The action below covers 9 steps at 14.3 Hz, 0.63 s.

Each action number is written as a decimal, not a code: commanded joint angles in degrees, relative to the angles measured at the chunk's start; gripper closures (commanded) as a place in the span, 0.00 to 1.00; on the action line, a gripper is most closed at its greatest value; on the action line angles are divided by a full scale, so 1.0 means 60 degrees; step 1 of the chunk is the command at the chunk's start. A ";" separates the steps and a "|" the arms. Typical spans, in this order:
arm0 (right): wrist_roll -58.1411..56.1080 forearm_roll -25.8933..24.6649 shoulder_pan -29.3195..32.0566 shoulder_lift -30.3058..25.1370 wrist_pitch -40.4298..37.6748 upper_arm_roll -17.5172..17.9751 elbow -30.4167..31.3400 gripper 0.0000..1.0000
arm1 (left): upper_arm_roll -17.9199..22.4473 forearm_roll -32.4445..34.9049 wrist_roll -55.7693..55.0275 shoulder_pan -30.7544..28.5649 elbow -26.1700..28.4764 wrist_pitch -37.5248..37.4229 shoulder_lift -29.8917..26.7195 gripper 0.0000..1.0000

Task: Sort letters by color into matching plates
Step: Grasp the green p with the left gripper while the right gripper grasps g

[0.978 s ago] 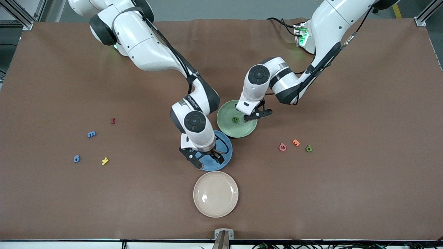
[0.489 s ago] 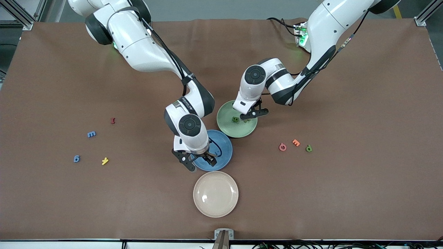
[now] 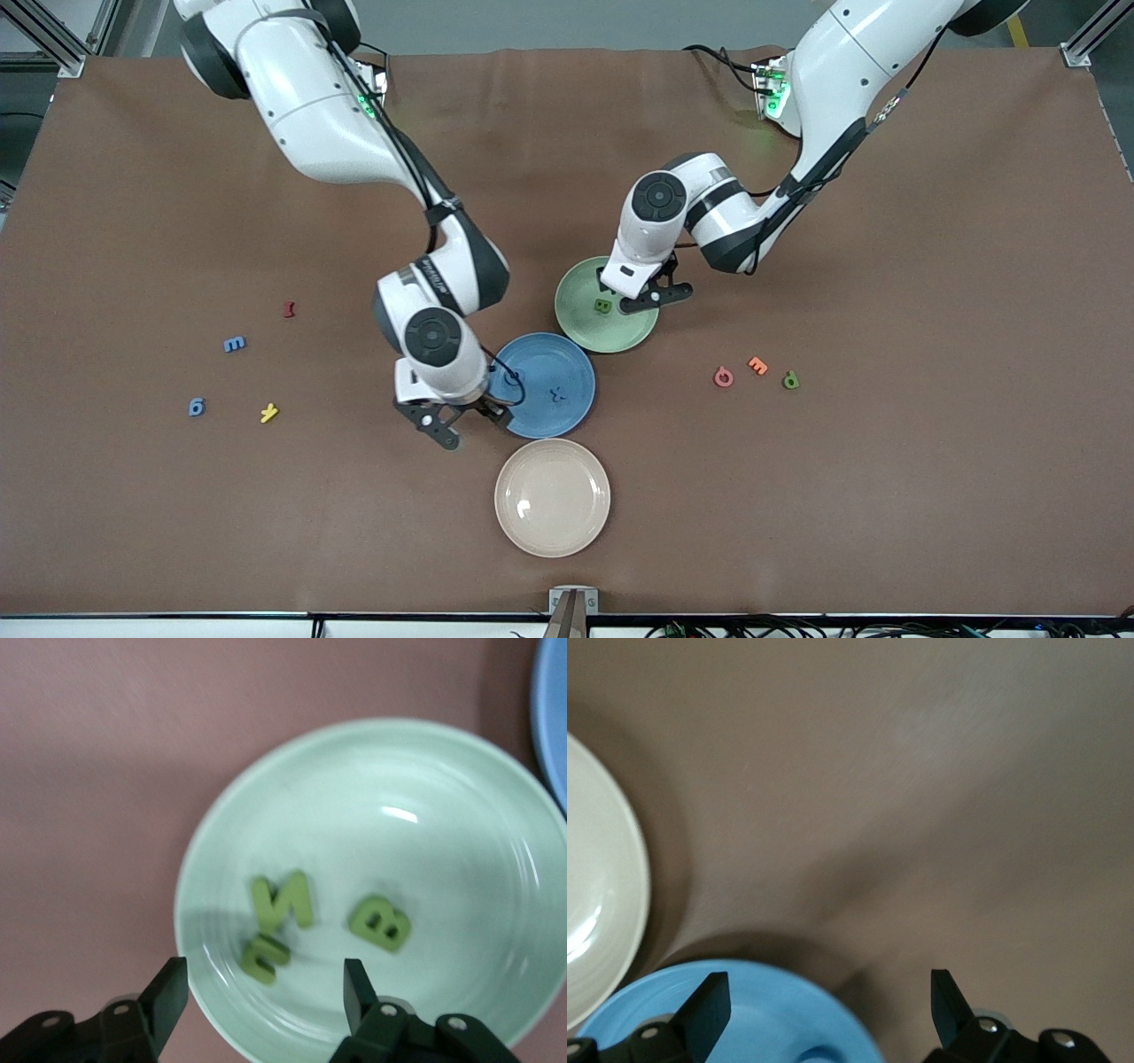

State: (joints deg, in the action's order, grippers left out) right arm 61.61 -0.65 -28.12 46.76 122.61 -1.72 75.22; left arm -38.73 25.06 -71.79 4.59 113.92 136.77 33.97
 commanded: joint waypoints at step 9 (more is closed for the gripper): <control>-0.6599 -0.0140 0.3482 -0.4014 0.0467 0.0198 0.5084 0.00 | -0.0078 0.0159 0.4402 -0.3179 0.0159 -0.0134 -0.0594 0.21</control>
State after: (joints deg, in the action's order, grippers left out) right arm 28.12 -0.71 -11.34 25.35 123.10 -1.77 101.25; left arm -38.73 25.36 -48.54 -12.43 114.00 136.56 31.60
